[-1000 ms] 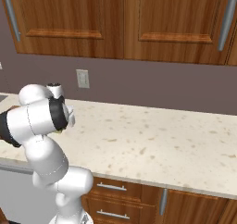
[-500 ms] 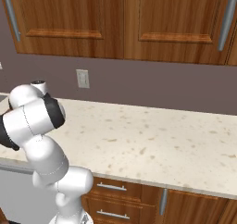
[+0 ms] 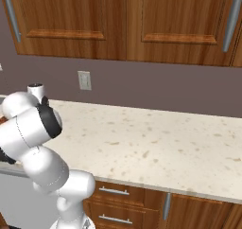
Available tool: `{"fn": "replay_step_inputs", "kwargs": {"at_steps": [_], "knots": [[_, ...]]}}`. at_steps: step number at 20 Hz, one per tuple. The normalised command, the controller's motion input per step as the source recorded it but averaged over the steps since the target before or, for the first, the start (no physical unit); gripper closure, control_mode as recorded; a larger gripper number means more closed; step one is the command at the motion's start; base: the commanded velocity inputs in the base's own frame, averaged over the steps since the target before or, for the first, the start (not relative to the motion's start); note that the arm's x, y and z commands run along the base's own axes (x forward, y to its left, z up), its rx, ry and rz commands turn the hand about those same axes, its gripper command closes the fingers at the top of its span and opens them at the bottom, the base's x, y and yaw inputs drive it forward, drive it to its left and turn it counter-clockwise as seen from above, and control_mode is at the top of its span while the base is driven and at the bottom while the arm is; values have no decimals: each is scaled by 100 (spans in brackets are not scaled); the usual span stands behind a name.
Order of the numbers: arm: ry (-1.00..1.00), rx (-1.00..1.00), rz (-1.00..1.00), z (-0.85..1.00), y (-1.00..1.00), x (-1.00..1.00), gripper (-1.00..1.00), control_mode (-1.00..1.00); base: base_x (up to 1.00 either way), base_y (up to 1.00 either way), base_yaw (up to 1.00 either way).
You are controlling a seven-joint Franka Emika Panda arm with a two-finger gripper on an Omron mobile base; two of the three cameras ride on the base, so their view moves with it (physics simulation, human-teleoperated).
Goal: Pick up the sponge from the counter and clean the cutting board by briefly scrubbing or pressing down on the cutting board. Once finished, release the sponge.
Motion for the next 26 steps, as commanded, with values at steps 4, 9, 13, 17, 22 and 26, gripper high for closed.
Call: {"fn": "replay_step_inputs", "kwargs": {"at_steps": [4, 9, 13, 17, 22, 26], "knots": [[0, 0, 0, 0, -2, -12, 100, -100, 0, 0, 0], [0, 0, 0, 0, 0, -8, 100, -100, 0, 0, 0], [0, 0, 0, 0, 0, -6, 100, -100, 0, 0, 0], [0, 0, 0, 0, 0, -1, 100, -100, 0, 0, 0], [0, 0, 0, 0, 0, 0, 100, 100, 0, 0, 0], [0, 0, 0, 0, 0, 0, 100, 100, -20, 1, 0]]}}
